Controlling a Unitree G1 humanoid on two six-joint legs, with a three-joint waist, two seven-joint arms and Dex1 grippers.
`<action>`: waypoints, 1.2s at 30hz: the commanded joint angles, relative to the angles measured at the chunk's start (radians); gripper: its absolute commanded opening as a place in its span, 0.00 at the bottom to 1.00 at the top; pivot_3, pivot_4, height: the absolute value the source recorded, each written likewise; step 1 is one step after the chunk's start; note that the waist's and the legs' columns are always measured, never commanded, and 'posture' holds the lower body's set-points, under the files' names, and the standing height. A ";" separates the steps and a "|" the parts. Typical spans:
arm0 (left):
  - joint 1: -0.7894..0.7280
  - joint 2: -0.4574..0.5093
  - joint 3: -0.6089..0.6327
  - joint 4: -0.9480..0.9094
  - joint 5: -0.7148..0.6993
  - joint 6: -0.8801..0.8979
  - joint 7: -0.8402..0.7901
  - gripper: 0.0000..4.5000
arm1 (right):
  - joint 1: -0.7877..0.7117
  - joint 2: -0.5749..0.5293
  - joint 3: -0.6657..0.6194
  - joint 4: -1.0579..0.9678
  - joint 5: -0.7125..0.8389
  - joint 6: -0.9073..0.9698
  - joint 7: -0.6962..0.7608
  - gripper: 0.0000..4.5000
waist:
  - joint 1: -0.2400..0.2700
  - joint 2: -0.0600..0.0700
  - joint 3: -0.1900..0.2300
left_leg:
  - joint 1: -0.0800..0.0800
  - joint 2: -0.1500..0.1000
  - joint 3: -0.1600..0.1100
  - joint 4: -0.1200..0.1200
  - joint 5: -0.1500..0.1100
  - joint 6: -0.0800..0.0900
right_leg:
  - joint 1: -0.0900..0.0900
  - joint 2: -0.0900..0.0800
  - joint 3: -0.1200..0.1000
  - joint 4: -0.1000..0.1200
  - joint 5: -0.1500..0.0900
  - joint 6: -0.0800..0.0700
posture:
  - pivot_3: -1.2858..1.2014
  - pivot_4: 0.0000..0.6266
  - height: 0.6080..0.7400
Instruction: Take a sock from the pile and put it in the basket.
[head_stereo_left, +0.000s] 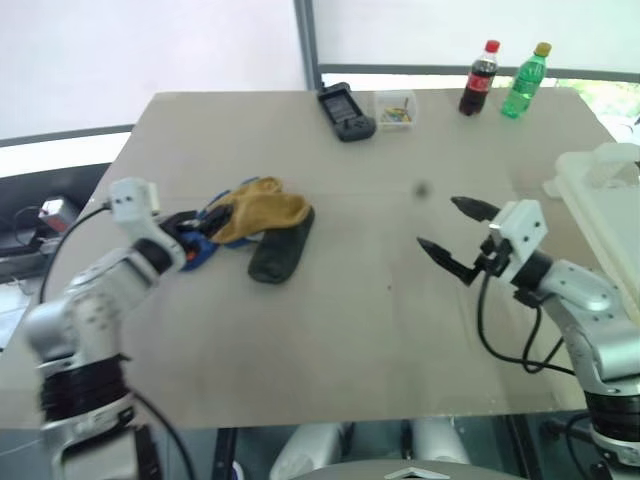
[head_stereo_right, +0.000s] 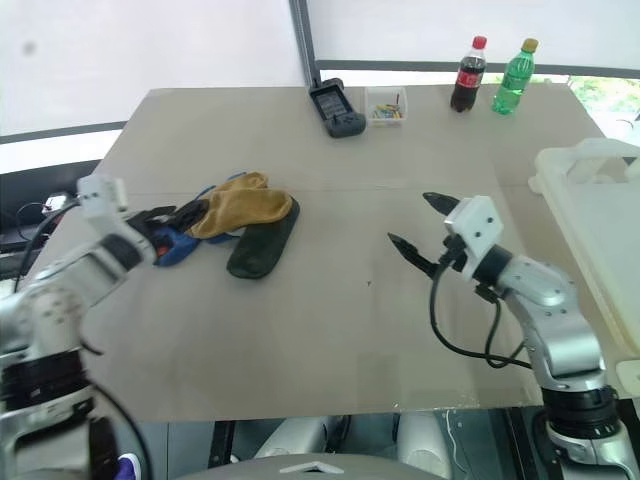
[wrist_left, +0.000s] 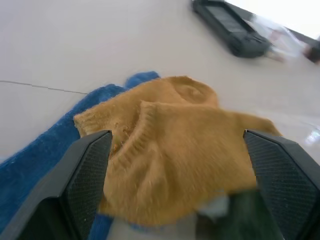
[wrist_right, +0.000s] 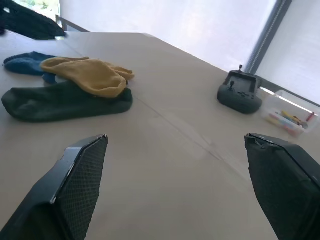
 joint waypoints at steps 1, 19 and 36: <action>-0.034 -0.026 -0.031 0.038 0.088 -0.080 0.049 0.99 | -0.006 0.007 0.000 -0.036 -0.017 -0.015 -0.028 1.00 | -0.003 0.000 0.000 | 0.000 0.000 0.000 0.000 0.000 0.000 | 0.000 0.000 0.000 0.000 0.000 0.000 | 0.52 0.24 1.00; -0.005 -0.052 -0.091 0.069 0.217 -0.143 -0.005 0.05 | 0.034 -0.003 -0.011 -0.107 -0.020 0.044 -0.068 1.00 | -0.009 -0.001 -0.001 | 0.001 0.000 0.005 0.000 0.000 0.000 | -0.002 0.001 0.006 0.003 0.000 0.000 | 0.52 0.24 1.00; 0.074 -0.054 -0.029 -0.061 0.176 -0.108 -0.018 0.42 | -0.029 0.065 0.056 -0.044 -0.009 0.075 -0.066 1.00 | -0.019 -0.002 -0.001 | 0.000 0.001 0.007 0.000 0.000 0.000 | -0.004 0.001 0.007 0.003 0.000 0.000 | 0.52 0.24 1.00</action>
